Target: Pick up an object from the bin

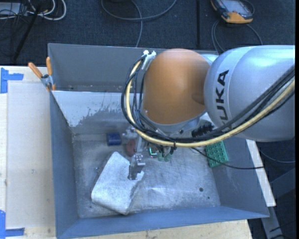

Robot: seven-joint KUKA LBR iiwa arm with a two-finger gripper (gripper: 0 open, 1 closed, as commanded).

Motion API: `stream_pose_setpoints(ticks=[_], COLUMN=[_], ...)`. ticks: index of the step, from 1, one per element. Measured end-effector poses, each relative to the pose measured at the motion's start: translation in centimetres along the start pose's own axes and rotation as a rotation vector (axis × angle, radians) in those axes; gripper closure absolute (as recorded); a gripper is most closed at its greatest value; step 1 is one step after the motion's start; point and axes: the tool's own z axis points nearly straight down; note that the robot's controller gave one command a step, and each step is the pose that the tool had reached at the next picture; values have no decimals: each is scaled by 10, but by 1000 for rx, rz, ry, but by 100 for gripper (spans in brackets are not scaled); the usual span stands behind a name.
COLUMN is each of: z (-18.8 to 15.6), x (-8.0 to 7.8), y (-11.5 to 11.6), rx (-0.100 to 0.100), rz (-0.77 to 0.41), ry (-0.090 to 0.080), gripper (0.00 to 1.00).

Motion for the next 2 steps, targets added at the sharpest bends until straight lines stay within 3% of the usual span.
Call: stream_pose_setpoints(ticks=[1,2], z=[108,138], x=[-40,-95], y=[-9,-40], rx=[1,-1], rz=[-94,-11], ry=[-1,-23], gripper=[0,0])
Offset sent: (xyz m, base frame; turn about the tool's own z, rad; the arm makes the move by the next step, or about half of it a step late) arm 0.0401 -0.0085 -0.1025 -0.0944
